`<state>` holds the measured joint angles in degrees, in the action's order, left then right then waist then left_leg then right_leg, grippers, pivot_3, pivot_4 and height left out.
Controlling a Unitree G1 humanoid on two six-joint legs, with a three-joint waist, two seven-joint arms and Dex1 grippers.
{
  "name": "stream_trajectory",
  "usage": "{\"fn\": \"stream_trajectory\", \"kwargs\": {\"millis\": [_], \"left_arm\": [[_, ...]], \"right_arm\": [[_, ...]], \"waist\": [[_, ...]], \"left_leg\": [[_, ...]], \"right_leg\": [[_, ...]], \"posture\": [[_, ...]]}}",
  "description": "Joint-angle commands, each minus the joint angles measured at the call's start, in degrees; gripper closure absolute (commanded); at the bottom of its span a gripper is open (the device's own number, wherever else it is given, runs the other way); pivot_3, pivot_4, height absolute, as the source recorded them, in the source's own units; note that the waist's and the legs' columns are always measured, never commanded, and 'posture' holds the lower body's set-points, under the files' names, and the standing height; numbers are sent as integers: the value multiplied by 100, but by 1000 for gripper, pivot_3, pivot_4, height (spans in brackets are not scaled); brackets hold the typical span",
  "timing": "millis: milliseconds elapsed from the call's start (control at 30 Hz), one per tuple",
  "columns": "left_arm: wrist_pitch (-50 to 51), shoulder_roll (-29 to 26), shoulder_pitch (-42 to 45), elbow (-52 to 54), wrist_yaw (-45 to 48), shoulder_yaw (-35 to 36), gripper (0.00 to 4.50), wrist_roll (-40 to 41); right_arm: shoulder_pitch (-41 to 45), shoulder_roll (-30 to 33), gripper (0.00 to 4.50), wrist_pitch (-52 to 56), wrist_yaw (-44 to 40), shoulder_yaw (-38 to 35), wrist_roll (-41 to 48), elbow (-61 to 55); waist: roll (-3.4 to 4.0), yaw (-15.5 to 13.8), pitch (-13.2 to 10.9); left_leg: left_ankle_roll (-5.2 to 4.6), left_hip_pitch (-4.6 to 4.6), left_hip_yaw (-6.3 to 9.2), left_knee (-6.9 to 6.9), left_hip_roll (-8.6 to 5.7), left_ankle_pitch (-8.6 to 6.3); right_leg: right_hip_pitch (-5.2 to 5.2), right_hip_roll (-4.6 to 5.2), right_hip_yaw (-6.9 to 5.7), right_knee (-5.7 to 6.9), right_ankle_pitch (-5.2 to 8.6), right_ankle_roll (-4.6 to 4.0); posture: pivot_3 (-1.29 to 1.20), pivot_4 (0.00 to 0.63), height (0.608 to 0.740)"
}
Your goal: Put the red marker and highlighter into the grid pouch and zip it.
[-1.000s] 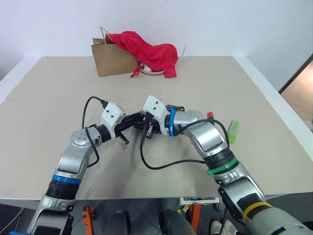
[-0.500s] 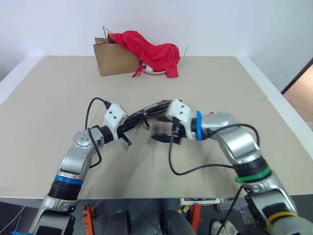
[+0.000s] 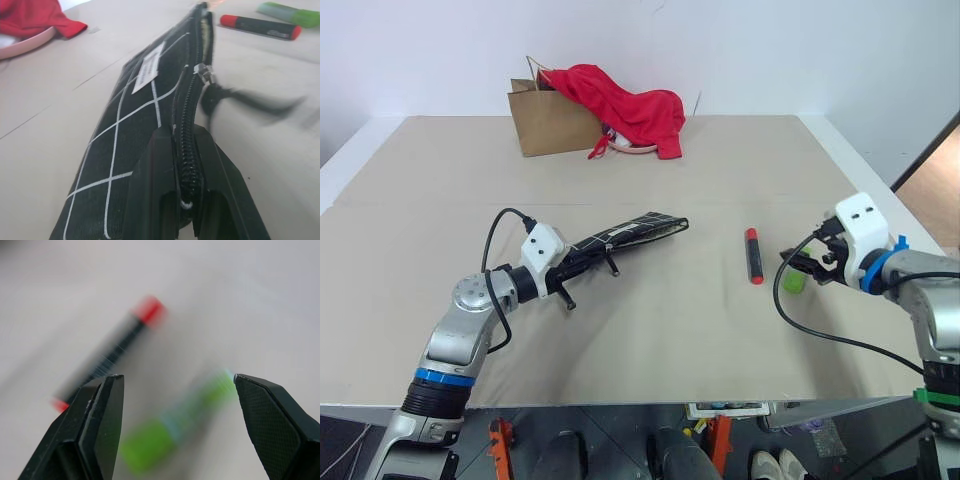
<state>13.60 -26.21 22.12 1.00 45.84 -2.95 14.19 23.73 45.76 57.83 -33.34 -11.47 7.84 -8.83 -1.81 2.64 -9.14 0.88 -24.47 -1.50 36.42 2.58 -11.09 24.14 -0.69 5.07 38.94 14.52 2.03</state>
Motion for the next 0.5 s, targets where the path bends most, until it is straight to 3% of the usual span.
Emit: {"fn": "stream_trajectory", "kwargs": {"millis": [33,267,500], "left_arm": [[-174,-66,3,40,138,102,4500,97],[-162,11,-41,62,229,119,4500,178],[-149,62,-84,125,157,123,4500,216]], "right_arm": [[165,-295,705,420,638,-321,-69,-171],[409,-969,705,1078,1280,-425,49,-291],[319,-1038,705,1182,1567,-437,-3,-83]], "waist": [[0,7,0],[1,6,0],[1,4,0]], "left_leg": [[0,3,-2,0,1,0],[0,3,-3,0,2,0],[-2,-1,-3,-1,-1,-1]], "right_leg": [[0,-2,3,0,2,6],[-1,-5,5,1,3,10],[0,-1,6,0,7,16]], "posture": [[0,150,740],[0,150,740],[0,150,740]]}}
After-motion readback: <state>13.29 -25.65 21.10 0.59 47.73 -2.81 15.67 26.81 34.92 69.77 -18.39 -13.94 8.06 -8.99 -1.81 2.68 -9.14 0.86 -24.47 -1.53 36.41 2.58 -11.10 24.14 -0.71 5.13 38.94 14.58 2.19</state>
